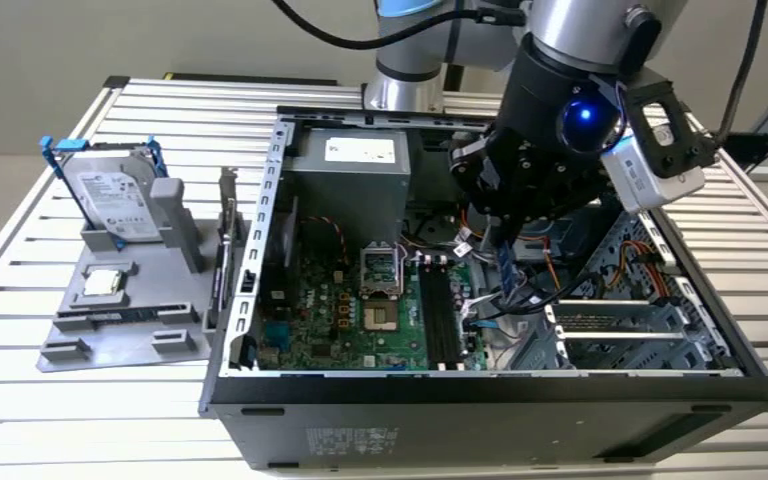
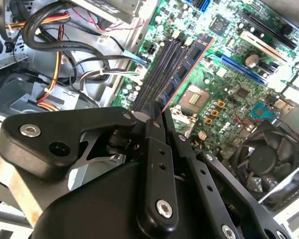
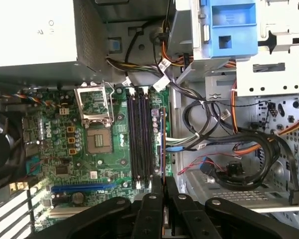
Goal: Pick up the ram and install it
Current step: 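Insert the ram into the slot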
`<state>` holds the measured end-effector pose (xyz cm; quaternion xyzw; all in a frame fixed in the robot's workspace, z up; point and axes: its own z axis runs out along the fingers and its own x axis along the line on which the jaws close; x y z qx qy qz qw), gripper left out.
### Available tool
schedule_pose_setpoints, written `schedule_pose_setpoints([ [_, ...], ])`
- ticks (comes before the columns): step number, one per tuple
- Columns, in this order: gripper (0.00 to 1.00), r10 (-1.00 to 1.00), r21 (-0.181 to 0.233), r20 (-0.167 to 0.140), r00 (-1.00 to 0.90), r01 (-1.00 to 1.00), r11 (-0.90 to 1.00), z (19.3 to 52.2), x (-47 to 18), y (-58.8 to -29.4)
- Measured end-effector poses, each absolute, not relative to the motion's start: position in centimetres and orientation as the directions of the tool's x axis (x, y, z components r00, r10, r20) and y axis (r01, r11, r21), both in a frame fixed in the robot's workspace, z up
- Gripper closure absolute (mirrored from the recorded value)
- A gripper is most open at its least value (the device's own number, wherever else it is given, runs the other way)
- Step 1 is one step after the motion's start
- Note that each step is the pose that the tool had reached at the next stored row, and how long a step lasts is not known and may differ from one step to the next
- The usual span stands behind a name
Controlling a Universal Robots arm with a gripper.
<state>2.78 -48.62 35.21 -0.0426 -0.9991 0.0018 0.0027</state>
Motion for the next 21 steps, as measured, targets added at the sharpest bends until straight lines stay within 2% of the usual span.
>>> schedule_pose_setpoints([
  [13, 1.0, 0.025, -0.004, 0.005, -1.0, 0.025, 1.0, 32.8, 2.9, -48.3],
  [21, 1.0, 0.1, -0.004, 0.005, -0.995, 0.1, 0.995, 31.4, 2.9, -48.3],
])
